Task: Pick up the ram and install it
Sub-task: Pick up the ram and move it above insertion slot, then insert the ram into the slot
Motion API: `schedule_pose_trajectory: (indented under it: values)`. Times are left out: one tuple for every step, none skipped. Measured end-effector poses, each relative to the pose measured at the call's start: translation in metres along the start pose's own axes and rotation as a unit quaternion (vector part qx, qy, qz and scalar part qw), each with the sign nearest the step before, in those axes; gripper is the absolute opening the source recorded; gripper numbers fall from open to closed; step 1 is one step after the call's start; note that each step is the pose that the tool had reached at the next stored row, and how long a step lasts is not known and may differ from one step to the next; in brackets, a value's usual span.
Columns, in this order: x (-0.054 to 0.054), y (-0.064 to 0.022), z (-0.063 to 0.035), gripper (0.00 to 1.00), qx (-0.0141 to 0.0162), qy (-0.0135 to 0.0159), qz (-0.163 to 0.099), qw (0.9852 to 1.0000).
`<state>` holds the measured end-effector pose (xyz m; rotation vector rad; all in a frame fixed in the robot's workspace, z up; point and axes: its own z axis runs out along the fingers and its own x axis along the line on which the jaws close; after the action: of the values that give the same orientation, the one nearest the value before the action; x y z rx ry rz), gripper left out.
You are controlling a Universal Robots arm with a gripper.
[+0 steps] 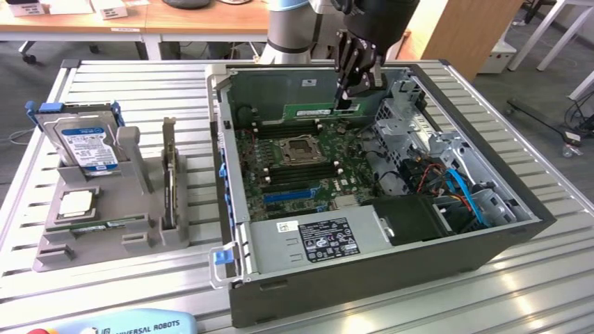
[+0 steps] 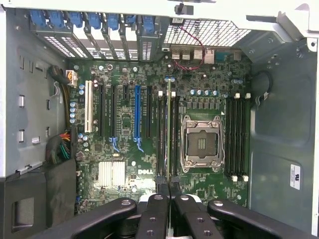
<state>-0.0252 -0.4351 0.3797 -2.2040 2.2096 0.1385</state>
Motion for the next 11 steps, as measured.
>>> schedule_pose_trajectory:
  values:
    - [0.0,0.0,0.0,0.12,0.0,0.0,0.0,1.0]
    - [0.0,0.0,0.0,0.12,0.0,0.0,0.0,1.0]
    - [0.0,0.0,0.0,0.12,0.0,0.0,0.0,1.0]
    - [0.0,0.0,0.0,0.12,0.0,0.0,0.0,1.0]
    - [0.0,0.0,0.0,0.12,0.0,0.0,0.0,1.0]
    - [0.0,0.0,0.0,0.12,0.0,0.0,0.0,1.0]
    - [0.0,0.0,0.0,0.12,0.0,0.0,0.0,1.0]
    - [0.0,0.0,0.0,0.12,0.0,0.0,0.0,1.0]
    - [0.0,0.0,0.0,0.12,0.0,0.0,0.0,1.0]
    - [0.0,0.0,0.0,0.12,0.0,0.0,0.0,1.0]
    - [0.0,0.0,0.0,0.12,0.0,0.0,0.0,1.0]
